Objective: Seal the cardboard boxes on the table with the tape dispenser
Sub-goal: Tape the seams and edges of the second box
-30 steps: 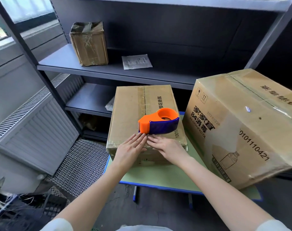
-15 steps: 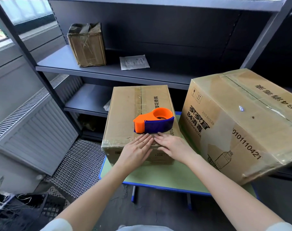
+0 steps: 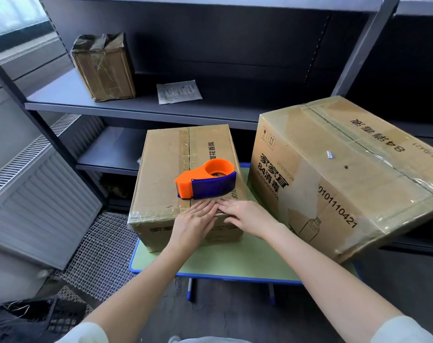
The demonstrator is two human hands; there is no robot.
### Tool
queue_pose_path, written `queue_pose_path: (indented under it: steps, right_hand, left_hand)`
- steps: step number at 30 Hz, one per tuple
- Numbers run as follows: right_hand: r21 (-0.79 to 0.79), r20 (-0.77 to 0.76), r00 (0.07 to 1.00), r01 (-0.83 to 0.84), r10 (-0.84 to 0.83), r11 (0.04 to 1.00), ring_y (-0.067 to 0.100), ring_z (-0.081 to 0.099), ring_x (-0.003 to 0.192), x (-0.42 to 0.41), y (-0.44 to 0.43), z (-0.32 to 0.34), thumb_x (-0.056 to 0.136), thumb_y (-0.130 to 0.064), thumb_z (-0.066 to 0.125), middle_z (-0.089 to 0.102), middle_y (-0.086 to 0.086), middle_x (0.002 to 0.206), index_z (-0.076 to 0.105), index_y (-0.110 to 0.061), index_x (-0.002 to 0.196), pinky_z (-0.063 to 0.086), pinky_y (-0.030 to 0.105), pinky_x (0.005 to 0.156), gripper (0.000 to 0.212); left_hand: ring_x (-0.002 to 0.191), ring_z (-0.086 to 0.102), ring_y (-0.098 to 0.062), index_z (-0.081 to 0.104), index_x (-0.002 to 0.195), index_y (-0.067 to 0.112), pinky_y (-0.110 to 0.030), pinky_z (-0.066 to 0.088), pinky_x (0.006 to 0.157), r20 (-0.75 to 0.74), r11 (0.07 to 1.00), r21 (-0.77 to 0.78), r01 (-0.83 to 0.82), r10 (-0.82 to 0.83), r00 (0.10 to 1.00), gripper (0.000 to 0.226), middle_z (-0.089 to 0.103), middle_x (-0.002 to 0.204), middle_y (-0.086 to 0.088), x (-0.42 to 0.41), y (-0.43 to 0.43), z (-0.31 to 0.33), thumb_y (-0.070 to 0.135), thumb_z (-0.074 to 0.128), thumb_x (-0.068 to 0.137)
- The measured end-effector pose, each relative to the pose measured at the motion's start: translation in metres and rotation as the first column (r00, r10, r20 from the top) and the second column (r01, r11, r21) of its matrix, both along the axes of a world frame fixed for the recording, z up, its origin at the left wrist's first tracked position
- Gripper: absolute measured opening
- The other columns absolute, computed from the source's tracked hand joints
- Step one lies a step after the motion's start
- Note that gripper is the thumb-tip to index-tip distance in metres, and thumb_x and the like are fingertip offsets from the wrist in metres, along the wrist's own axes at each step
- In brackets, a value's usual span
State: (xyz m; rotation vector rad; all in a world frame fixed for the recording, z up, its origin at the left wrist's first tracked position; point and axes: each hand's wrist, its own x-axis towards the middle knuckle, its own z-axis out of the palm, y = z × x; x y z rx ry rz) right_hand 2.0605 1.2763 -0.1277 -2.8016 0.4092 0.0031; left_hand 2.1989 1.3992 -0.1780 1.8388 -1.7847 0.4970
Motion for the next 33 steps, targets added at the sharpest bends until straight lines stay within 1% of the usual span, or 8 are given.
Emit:
queue_pose_path:
  steps: [5, 8, 10, 13, 17, 20, 23, 33]
  right_hand:
    - [-0.079, -0.020, 0.999, 0.039, -0.041, 0.996, 0.009, 0.028, 0.139, -0.021, -0.015, 0.000, 0.097, -0.020, 0.048, 0.033, -0.005, 0.150, 0.036, -0.021, 0.143, 0.025, 0.026, 0.113, 0.048]
    - [-0.082, 0.001, 0.999, 0.053, -0.053, 0.995, 0.009, 0.031, 0.138, -0.022, -0.013, 0.003, 0.097, -0.018, 0.047, 0.035, -0.003, 0.149, 0.038, -0.021, 0.142, 0.028, 0.026, 0.112, 0.045]
    - [-0.073, -0.013, 0.998, 0.062, -0.063, 0.995, 0.011, 0.032, 0.138, -0.022, -0.014, 0.003, 0.097, -0.018, 0.047, 0.035, -0.002, 0.148, 0.039, -0.020, 0.141, 0.028, 0.027, 0.112, 0.045]
    - [0.112, 0.020, 0.996, 0.087, -0.090, 0.990, 0.010, 0.031, 0.138, -0.023, -0.016, 0.002, 0.097, -0.016, 0.048, 0.038, -0.001, 0.146, 0.043, -0.017, 0.139, 0.023, 0.024, 0.114, 0.042]
    - [0.232, 0.182, 0.911, 0.326, -0.370, 0.917, 0.017, 0.046, 0.129, -0.034, -0.015, -0.003, 0.096, -0.007, 0.044, 0.051, 0.005, 0.138, 0.051, -0.010, 0.133, 0.031, 0.024, 0.108, 0.038]
    - [0.109, 0.054, 0.870, 0.482, -0.490, 0.869, 0.024, 0.058, 0.108, -0.039, -0.016, -0.002, 0.097, -0.014, 0.044, 0.060, 0.007, 0.124, 0.057, -0.012, 0.127, 0.046, 0.031, 0.087, 0.033]
    - [0.045, -0.085, 0.882, 0.468, -0.464, 0.882, 0.028, 0.061, 0.094, -0.035, -0.014, -0.003, 0.097, -0.017, 0.045, 0.066, 0.010, 0.108, 0.065, -0.011, 0.108, 0.042, 0.028, 0.069, 0.023]
    - [0.000, -0.176, 0.915, 0.368, -0.362, 0.930, 0.032, 0.061, 0.091, -0.033, -0.013, 0.007, 0.095, -0.020, 0.047, 0.066, 0.015, 0.097, 0.065, -0.006, 0.097, 0.044, 0.031, 0.070, 0.022]
  left_hand:
    - [0.103, 0.066, -0.019, 0.071, 0.106, 0.006, -0.034, 0.053, 0.090, -0.024, 0.994, 0.105, 0.008, -0.005, 1.000, 0.042, 0.070, 0.109, -0.008, -0.010, -0.007, 0.005, 0.037, 0.049, 0.088]
    - [0.107, 0.064, -0.020, 0.069, 0.111, 0.007, -0.036, 0.052, 0.091, -0.039, 0.988, 0.132, 0.073, -0.069, 0.997, 0.032, 0.068, 0.113, -0.008, -0.015, -0.017, 0.003, 0.024, 0.064, 0.084]
    - [0.107, 0.064, -0.021, 0.068, 0.112, 0.006, -0.036, 0.049, 0.093, -0.050, 0.988, 0.128, 0.082, -0.076, 0.996, 0.047, 0.067, 0.114, -0.009, -0.019, -0.019, 0.001, 0.007, 0.082, 0.067]
    - [0.102, 0.066, -0.020, 0.071, 0.106, 0.005, -0.035, 0.047, 0.092, -0.021, 0.996, 0.078, 0.045, -0.044, 0.999, 0.050, 0.069, 0.110, -0.009, -0.025, -0.019, 0.002, 0.004, 0.087, 0.059]
    - [0.097, 0.068, -0.019, 0.074, 0.100, 0.006, -0.034, 0.051, 0.087, -0.045, 1.000, 0.010, 0.002, -0.002, 0.999, 0.041, 0.071, 0.103, -0.008, -0.034, -0.023, 0.008, 0.010, 0.086, 0.062]
    - [0.100, 0.067, -0.019, 0.072, 0.104, 0.006, -0.035, 0.053, 0.086, -0.058, 0.999, 0.031, 0.030, -0.028, 0.998, 0.041, 0.070, 0.107, -0.008, -0.042, -0.032, 0.011, 0.014, 0.084, 0.066]
    - [0.098, 0.068, -0.019, 0.073, 0.102, 0.008, -0.034, 0.054, 0.084, -0.050, 0.998, 0.038, 0.045, -0.043, 0.998, 0.039, 0.071, 0.105, -0.007, -0.047, -0.043, 0.013, 0.014, 0.084, 0.066]
    - [0.104, 0.066, -0.021, 0.071, 0.108, 0.006, -0.035, 0.049, 0.092, -0.038, 0.998, 0.043, 0.053, -0.051, 0.998, 0.043, 0.069, 0.110, -0.009, -0.050, -0.042, 0.003, 0.010, 0.080, 0.066]
